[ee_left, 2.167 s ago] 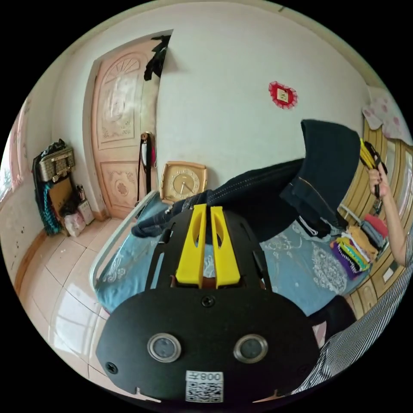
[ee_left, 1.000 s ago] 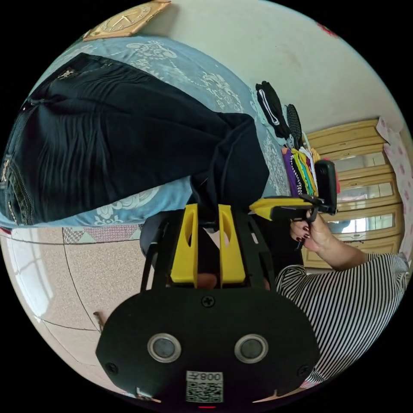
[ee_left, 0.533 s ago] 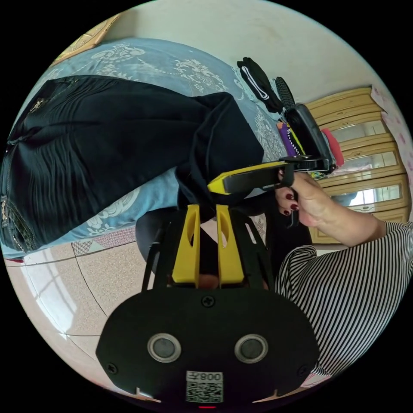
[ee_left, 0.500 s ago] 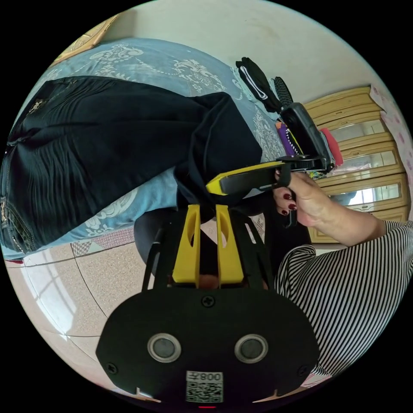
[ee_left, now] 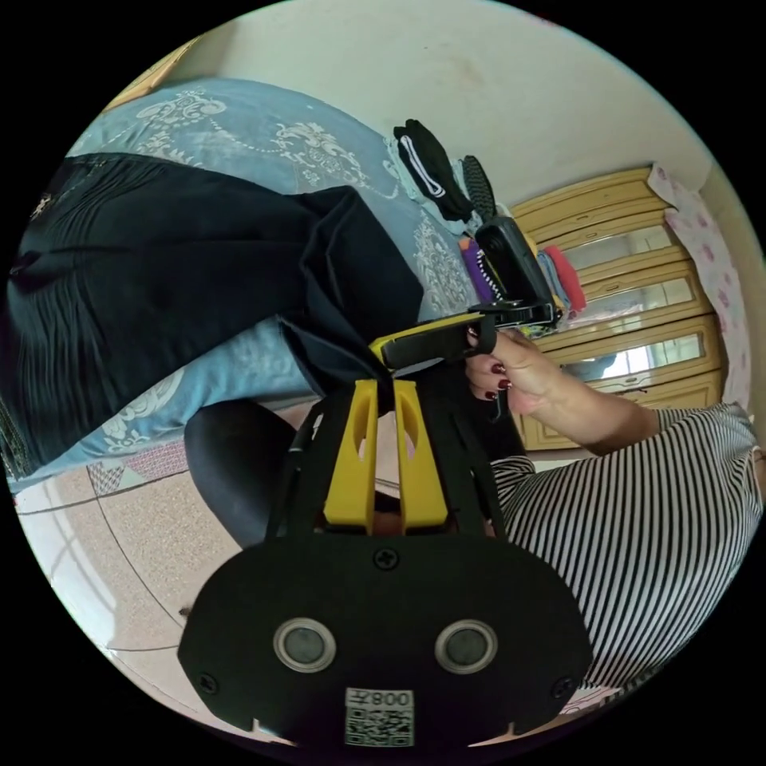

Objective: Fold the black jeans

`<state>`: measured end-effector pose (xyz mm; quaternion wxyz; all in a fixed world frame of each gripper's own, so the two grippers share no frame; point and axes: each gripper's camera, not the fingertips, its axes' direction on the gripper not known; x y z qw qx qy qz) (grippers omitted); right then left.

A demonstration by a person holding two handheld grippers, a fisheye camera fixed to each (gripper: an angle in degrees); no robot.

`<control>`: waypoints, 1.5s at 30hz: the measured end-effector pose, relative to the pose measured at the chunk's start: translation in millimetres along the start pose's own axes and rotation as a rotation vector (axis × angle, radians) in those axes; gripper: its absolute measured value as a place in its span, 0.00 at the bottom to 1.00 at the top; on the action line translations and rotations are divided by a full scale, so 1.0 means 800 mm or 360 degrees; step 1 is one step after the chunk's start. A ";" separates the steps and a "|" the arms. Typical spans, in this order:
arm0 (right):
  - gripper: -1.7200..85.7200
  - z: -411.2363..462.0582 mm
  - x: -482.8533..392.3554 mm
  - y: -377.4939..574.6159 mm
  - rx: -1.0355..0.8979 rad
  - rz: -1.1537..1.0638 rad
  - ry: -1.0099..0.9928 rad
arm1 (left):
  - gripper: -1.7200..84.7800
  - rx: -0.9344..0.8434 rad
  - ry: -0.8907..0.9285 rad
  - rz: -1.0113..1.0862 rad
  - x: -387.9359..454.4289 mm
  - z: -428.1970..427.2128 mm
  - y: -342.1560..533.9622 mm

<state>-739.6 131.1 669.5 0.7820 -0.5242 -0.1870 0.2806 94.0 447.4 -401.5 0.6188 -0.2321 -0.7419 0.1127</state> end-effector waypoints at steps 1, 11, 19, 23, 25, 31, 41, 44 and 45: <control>0.02 -0.013 0.003 0.011 0.0017 -0.0023 -0.0033 | 0.06 0.0041 0.0063 0.0011 0.005 -0.001 -0.001; 0.02 -0.268 0.035 0.106 0.0568 -0.0229 -0.0220 | 0.06 0.0422 0.0581 0.0431 0.112 -0.015 -0.105; 0.02 -0.479 0.112 0.182 0.0957 0.0174 0.0663 | 0.09 0.0269 0.0440 0.0613 0.228 0.072 -0.297; 0.02 -0.470 0.156 0.236 0.1023 0.0220 0.0703 | 0.11 0.0246 0.0351 0.0547 0.200 0.103 -0.292; 0.02 -0.433 0.185 0.252 0.0963 0.0247 0.0690 | 0.11 0.0203 0.0274 0.0404 0.147 0.120 -0.258; 0.04 -0.291 0.301 0.282 0.0752 0.0512 0.0384 | 0.10 -0.0118 0.0131 -0.0167 -0.018 0.149 -0.099; 0.10 -0.280 0.393 0.324 0.0970 0.1004 0.0442 | 0.12 0.0366 0.0011 -0.0958 -0.145 0.069 0.118; 0.11 -0.289 0.412 0.331 0.0999 0.1093 0.0504 | 0.12 0.0650 0.0042 -0.1171 -0.172 0.047 0.160; 0.11 -0.290 0.414 0.330 0.0991 0.1098 0.0524 | 0.12 0.0715 0.0016 -0.1219 -0.179 0.040 0.172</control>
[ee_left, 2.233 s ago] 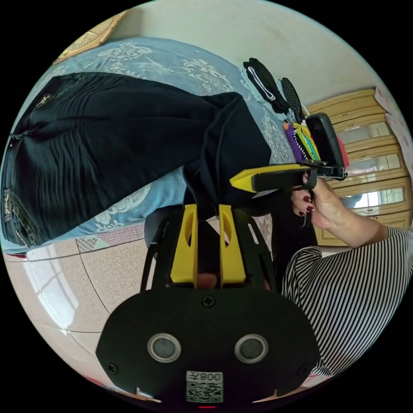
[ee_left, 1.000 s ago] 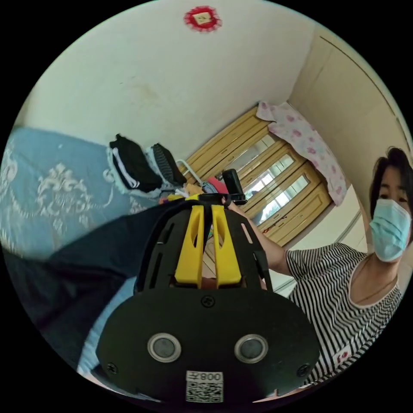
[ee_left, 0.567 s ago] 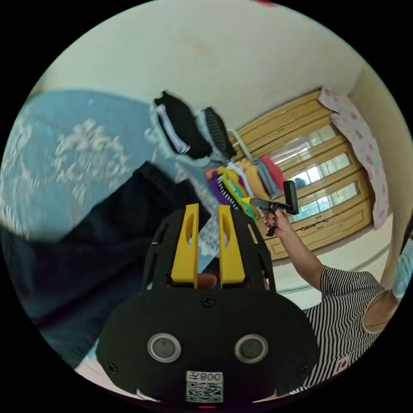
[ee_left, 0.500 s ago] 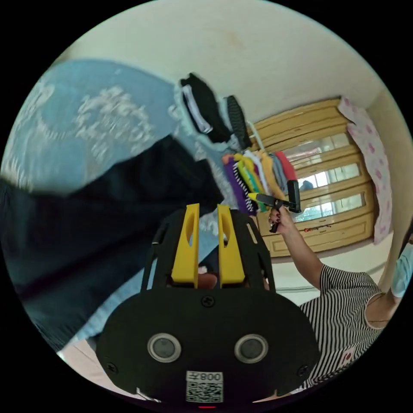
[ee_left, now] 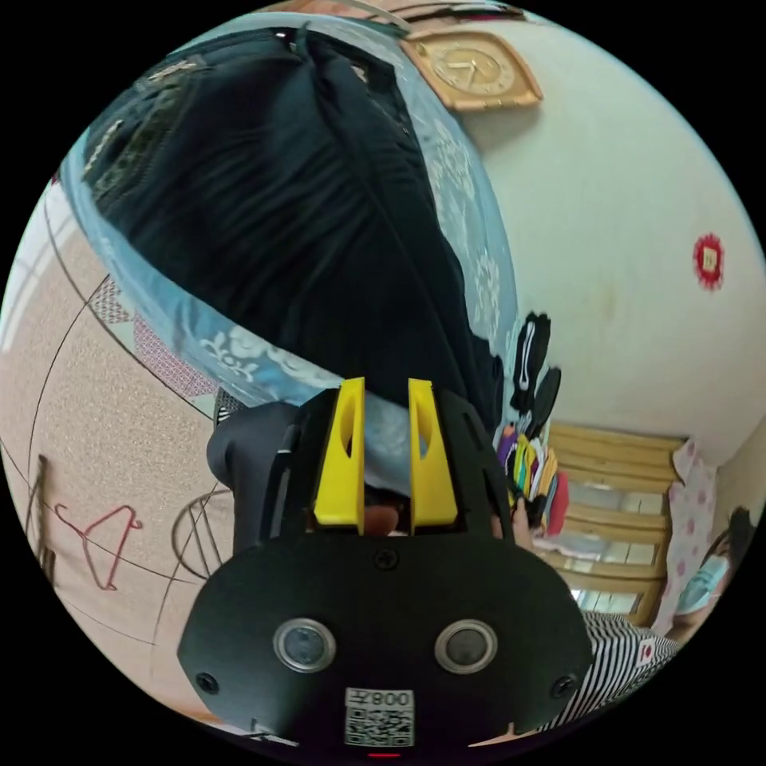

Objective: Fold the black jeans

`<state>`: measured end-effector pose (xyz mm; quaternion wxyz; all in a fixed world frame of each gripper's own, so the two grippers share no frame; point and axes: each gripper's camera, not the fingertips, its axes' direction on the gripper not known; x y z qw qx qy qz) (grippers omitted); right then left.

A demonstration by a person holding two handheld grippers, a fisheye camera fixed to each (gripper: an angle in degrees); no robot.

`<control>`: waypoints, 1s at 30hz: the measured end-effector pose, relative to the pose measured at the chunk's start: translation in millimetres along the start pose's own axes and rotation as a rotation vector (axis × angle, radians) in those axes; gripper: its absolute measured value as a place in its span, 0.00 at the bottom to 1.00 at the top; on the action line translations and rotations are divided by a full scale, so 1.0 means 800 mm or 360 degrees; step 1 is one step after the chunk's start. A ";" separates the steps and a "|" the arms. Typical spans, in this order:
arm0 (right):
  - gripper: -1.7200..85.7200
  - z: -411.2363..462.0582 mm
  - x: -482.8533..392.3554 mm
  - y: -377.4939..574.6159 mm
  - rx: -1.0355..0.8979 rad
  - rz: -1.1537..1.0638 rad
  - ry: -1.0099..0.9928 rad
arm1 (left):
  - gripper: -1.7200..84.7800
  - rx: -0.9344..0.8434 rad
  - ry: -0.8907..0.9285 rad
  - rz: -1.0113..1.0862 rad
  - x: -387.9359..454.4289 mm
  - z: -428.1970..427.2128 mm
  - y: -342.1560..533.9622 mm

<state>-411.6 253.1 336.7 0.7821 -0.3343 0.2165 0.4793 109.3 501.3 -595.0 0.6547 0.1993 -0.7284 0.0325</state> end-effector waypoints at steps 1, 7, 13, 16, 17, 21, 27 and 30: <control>0.11 0.003 0.001 -0.004 -0.0008 -0.0016 0.0034 | 0.12 0.0042 0.0000 -0.0032 -0.011 -0.008 0.000; 0.12 0.028 -0.011 -0.022 -0.0075 -0.0130 0.0163 | 0.12 0.0068 0.0062 -0.0134 -0.052 -0.019 0.004; 0.12 0.046 -0.021 -0.033 -0.0138 -0.0189 0.0294 | 0.11 0.0015 0.0076 -0.0141 -0.079 -0.022 0.001; 0.12 0.049 -0.021 -0.037 -0.0165 -0.0240 0.0329 | 0.11 -0.0043 0.0043 -0.0096 -0.087 -0.026 0.002; 0.12 0.050 -0.020 -0.039 -0.0177 -0.0240 0.0328 | 0.11 -0.0049 0.0033 -0.0084 -0.088 -0.028 0.003; 0.12 0.052 -0.020 -0.043 -0.0205 -0.0269 0.0365 | 0.11 -0.0062 0.0081 -0.0120 -0.110 -0.039 0.018; 0.11 0.054 -0.018 -0.049 -0.0237 -0.0301 0.0384 | 0.10 0.0009 0.0265 -0.0266 -0.150 -0.046 0.047; 0.10 0.053 -0.014 -0.050 -0.0245 -0.0319 0.0378 | 0.10 0.0024 0.0317 -0.0299 -0.164 -0.051 0.051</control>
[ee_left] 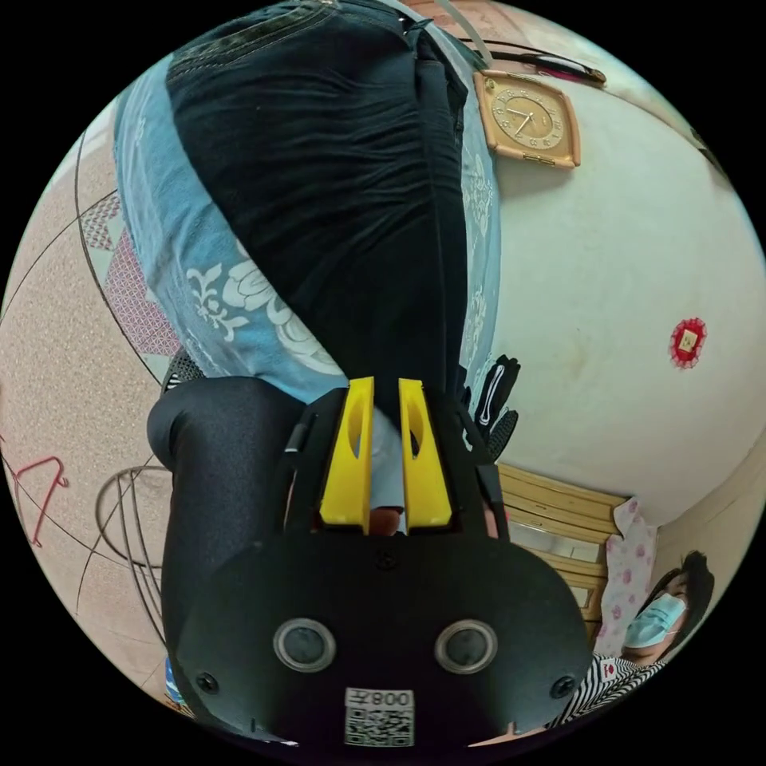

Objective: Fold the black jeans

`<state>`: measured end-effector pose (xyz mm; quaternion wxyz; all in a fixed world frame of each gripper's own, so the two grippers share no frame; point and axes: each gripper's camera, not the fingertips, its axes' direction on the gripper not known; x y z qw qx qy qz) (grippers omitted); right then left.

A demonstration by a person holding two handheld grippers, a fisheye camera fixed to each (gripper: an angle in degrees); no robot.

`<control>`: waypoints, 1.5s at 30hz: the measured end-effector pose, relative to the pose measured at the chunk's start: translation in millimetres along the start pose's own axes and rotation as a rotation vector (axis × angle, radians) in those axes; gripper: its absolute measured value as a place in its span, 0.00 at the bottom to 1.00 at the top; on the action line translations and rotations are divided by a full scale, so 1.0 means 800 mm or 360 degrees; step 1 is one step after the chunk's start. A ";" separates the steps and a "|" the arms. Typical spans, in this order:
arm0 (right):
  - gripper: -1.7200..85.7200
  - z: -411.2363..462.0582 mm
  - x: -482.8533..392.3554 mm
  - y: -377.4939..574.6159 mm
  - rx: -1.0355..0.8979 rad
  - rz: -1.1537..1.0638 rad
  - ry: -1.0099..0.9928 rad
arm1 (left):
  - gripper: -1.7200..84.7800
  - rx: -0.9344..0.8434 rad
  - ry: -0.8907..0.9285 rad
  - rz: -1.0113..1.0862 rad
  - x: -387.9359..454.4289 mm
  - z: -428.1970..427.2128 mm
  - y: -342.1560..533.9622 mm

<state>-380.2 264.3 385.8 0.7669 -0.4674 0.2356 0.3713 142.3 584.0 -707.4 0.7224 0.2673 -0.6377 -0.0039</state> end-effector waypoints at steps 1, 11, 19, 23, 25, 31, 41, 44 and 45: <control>0.10 0.000 0.001 0.000 -0.0002 -0.0003 -0.0005 | 0.10 -0.0008 0.0000 0.0013 -0.001 -0.003 -0.001; 0.06 -0.021 0.020 0.006 0.0029 -0.0048 -0.0098 | 0.13 -0.0026 -0.0126 0.0051 -0.021 -0.051 0.010; 0.06 -0.041 0.029 0.010 0.0052 -0.0059 -0.0148 | 0.10 0.0018 -0.0133 0.0013 -0.032 -0.081 -0.015; 0.05 -0.054 0.036 0.014 0.0078 -0.0060 -0.0217 | 0.10 0.0094 -0.0046 0.0041 -0.026 -0.097 -0.025; 0.05 -0.058 0.037 0.016 0.0082 -0.0057 -0.0238 | 0.09 0.0055 -0.0096 0.0036 -0.023 -0.096 -0.036; 0.05 -0.071 0.037 0.021 0.0089 -0.0059 -0.0282 | 0.04 0.0094 -0.0074 -0.0044 -0.014 -0.092 -0.047; 0.05 -0.134 0.026 0.058 0.0126 -0.0191 -0.0326 | 0.02 0.0097 0.0007 0.0152 0.050 -0.120 -0.031; 0.05 -0.149 0.025 0.081 0.0124 -0.0219 -0.0314 | 0.02 0.0092 0.0019 0.0196 0.071 -0.127 -0.027; 0.05 -0.152 0.026 0.086 0.0124 -0.0219 -0.0320 | 0.02 0.0086 0.0008 0.0221 0.079 -0.129 -0.026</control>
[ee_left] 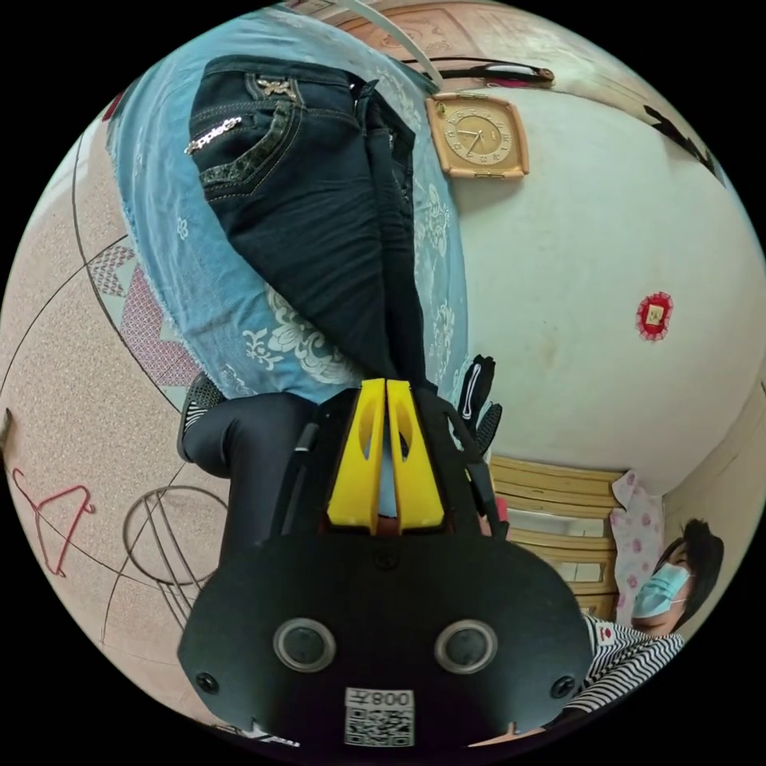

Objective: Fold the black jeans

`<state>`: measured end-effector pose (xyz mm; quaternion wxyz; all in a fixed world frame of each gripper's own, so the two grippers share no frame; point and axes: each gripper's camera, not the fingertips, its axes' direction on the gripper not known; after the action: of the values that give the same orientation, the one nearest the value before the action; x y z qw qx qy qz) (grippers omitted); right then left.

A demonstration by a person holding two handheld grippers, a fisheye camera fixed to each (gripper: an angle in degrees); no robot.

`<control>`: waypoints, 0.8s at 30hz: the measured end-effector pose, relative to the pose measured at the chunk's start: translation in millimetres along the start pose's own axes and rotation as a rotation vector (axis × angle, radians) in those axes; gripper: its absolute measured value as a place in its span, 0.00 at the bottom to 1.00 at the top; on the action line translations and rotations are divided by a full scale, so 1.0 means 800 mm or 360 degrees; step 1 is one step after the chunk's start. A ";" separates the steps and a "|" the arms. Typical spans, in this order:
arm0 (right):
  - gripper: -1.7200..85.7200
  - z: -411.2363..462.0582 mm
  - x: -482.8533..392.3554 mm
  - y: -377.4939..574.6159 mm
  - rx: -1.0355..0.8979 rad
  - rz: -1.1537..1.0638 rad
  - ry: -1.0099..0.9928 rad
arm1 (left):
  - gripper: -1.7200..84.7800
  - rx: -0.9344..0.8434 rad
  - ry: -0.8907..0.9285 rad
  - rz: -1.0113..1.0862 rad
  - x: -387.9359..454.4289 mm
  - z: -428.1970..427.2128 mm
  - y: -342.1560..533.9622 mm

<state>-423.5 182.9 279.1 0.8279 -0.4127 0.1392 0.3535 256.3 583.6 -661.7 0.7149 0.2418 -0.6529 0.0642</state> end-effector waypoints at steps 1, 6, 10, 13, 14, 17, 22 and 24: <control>0.05 -0.005 0.000 0.010 0.0001 0.0006 -0.0005 | 0.02 -0.0013 -0.0022 0.0017 0.007 0.000 0.000; 0.05 0.008 0.012 0.043 -0.0067 0.0106 -0.0046 | 0.02 -0.0071 -0.0141 -0.0002 0.025 0.024 -0.004; 0.05 0.053 0.024 0.052 -0.0170 0.0245 -0.0043 | 0.03 -0.0121 -0.0228 -0.0065 0.042 0.057 -0.010; 0.04 0.079 0.032 0.054 -0.0190 0.0380 -0.0102 | 0.03 -0.0156 -0.0336 -0.0039 0.074 0.069 -0.008; 0.04 0.076 0.032 0.056 -0.0145 0.0423 -0.0127 | 0.03 -0.0161 -0.0358 -0.0011 0.083 0.071 -0.006; 0.04 0.055 0.020 0.062 -0.0038 0.0472 0.0016 | 0.05 -0.0201 -0.0450 0.0200 0.138 0.084 0.005; 0.06 0.030 -0.086 0.023 0.0166 0.0140 0.0081 | 0.11 -0.0564 -0.0569 0.0947 0.297 0.213 0.005; 0.07 0.041 -0.153 -0.011 0.0154 -0.0098 0.0136 | 0.11 -0.0684 -0.0550 0.1148 0.351 0.277 0.001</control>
<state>-506.5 147.3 368.9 0.8507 -0.3908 0.1785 0.3028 95.3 425.9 -383.7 0.5613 -0.1479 -0.8037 0.1310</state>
